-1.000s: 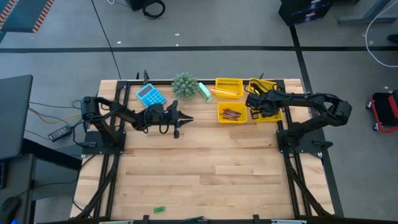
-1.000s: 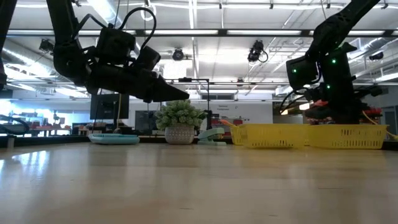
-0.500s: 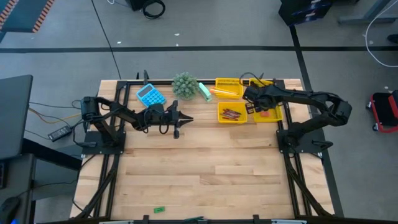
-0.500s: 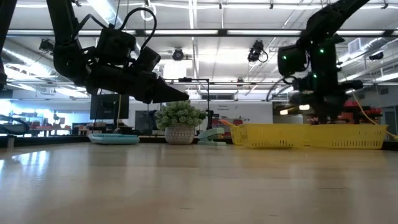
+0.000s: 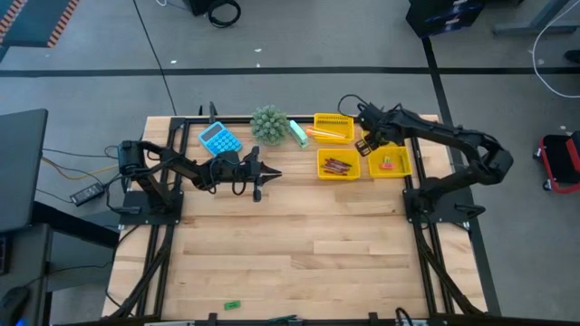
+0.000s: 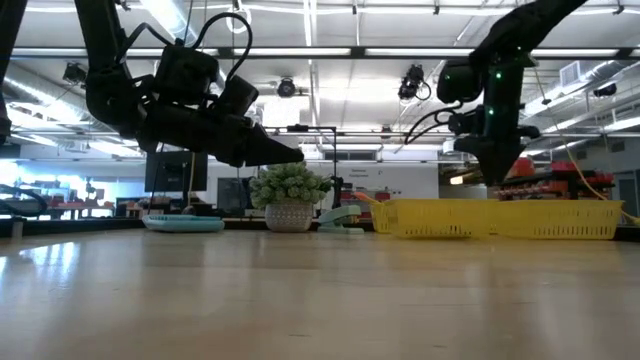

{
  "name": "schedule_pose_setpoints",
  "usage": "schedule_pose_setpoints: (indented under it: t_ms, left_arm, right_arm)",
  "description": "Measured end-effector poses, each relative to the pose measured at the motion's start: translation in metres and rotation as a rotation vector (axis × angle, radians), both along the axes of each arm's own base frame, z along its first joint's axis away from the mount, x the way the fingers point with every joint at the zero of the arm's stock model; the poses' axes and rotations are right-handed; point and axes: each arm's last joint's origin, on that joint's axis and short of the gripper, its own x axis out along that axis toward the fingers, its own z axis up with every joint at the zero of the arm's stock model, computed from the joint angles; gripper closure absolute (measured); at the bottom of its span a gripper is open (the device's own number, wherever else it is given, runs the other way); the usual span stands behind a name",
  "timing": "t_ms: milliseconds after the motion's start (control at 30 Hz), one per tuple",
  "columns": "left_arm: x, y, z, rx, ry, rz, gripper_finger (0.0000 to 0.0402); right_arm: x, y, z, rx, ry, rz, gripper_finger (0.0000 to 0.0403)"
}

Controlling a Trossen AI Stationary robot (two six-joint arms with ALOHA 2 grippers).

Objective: Sort crayons/erasers/pens/pencils in bins
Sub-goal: Adjust top right yellow bin

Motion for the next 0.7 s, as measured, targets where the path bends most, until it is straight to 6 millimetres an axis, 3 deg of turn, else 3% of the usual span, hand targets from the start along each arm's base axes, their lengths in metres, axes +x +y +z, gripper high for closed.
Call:
schedule_pose_setpoints:
  t_ms: [200,367,700]
  left_arm:
    - [0.000,0.000,0.000,0.000,0.000,0.000,0.0359]
    - [0.000,0.000,0.000,0.008,0.001,-0.001,0.0363]
    - [0.000,0.001,0.000,0.027,0.004,0.014,0.0362]
  right_arm:
    - [-0.013,-0.020,-0.001,0.049,-0.105,-0.017,0.0254]
    - [-0.023,-0.033,-0.009,0.113,-0.088,0.028,0.0254]
    - [-0.028,-0.030,-0.012,0.206,-0.085,0.084,0.0254]
